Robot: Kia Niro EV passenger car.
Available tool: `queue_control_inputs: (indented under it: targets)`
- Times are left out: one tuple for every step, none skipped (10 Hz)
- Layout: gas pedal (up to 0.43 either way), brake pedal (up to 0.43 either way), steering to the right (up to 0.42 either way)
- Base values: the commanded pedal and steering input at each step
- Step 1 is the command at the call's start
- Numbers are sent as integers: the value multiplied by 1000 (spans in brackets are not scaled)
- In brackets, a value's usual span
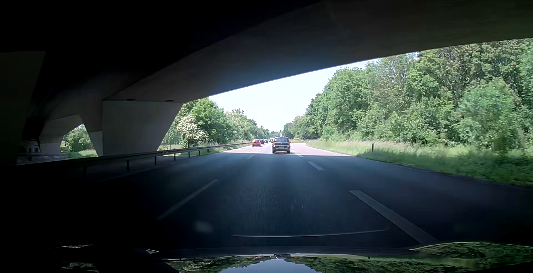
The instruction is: Follow the waypoints while adhering to traffic rules and regulations
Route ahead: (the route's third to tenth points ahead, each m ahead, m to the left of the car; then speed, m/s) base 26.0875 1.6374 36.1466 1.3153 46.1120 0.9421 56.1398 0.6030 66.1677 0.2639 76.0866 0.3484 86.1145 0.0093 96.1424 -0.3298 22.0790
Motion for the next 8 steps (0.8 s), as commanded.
queue_control_inputs:
  targets:
    - [189, 0, -2]
    - [189, 0, -2]
    - [189, 0, -2]
    - [169, 0, -2]
    - [169, 0, -2]
    - [157, 0, -2]
    - [157, 0, -2]
    - [157, 0, -2]
